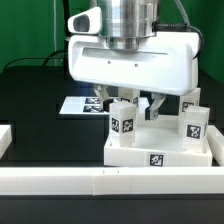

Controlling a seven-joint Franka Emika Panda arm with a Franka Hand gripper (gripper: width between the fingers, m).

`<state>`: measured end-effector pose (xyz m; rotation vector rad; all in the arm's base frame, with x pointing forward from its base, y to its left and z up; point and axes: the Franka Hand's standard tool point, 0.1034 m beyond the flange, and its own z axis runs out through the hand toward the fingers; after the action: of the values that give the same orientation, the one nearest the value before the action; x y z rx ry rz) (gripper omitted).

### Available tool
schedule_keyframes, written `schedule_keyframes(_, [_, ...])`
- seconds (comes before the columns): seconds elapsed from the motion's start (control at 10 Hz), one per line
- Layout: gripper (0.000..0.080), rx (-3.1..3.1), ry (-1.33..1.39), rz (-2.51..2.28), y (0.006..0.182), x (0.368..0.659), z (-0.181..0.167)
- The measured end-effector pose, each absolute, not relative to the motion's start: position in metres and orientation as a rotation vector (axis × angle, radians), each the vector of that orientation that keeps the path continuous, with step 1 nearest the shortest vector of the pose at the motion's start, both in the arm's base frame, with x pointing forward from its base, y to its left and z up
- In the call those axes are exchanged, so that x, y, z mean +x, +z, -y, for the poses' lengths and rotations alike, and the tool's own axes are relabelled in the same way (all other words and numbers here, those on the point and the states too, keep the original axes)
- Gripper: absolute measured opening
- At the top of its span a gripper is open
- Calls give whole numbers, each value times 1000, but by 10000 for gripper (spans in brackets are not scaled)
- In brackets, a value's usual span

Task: Assemble square table

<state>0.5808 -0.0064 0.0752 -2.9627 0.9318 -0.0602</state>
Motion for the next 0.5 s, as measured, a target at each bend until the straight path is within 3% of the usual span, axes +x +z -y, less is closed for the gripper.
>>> schedule_keyframes(0.5, [649, -3139, -59, -138, 77, 580, 9])
